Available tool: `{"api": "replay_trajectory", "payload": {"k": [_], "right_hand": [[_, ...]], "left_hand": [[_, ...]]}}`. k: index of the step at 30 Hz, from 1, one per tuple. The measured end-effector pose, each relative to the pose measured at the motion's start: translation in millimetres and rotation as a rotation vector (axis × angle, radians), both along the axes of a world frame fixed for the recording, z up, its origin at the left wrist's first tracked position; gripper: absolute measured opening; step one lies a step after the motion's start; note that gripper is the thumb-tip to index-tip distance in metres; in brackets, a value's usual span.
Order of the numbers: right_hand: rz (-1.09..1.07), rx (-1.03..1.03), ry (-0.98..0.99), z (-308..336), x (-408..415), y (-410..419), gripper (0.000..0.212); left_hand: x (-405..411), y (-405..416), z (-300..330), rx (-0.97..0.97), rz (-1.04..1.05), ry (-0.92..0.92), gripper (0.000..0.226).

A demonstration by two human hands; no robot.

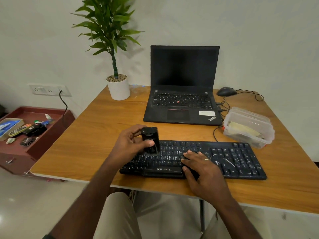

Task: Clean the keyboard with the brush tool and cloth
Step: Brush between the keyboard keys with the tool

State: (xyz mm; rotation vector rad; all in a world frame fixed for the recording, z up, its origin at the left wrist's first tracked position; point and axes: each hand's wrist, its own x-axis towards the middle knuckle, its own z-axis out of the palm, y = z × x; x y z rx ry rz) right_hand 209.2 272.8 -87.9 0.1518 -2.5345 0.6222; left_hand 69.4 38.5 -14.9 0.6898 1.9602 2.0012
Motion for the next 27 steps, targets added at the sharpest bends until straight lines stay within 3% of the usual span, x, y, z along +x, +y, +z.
{"api": "replay_trajectory", "payload": {"k": [4,12,19,27], "right_hand": [[-0.001,0.000,-0.005,1.3,0.6,-0.5,0.036],[-0.009,-0.003,-0.004,3.1,0.7,-0.8,0.028],[-0.012,0.004,-0.011,2.7,0.5,-1.2,0.032],[-0.022,0.010,-0.016,4.3,1.1,-1.7,0.029]], "left_hand": [[9.0,36.4,-9.1,0.019,-0.044,0.038,0.034],[6.0,22.5,-0.3,0.142,0.150,0.033,0.034],[5.8,17.4,-8.3,0.019,0.025,0.034,0.037],[17.3,71.0,-10.8,0.097,0.033,0.038,0.036]]}}
